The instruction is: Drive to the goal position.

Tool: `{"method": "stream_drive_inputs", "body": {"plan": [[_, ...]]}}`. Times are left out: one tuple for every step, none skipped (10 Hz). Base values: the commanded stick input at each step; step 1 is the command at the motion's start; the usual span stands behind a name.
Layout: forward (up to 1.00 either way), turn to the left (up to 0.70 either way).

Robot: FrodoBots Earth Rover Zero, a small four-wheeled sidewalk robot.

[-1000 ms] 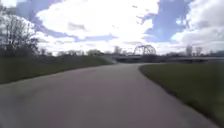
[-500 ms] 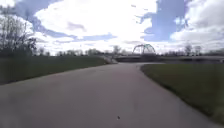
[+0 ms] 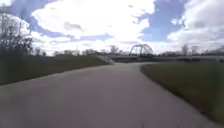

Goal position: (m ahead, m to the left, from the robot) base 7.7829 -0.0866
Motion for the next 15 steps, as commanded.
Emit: {"method": "stream_drive_inputs", "body": {"plan": [[1.00, 0.00], [1.00, 0.00], [1.00, -0.24], [1.00, 0.00], [1.00, 0.00], [1.00, -0.14], [1.00, -0.26], [1.00, 0.00], [1.00, -0.20], [1.00, -0.27], [1.00, -0.17], [1.00, 0.00], [1.00, -0.11], [1.00, -0.18], [1.00, 0.00]]}}
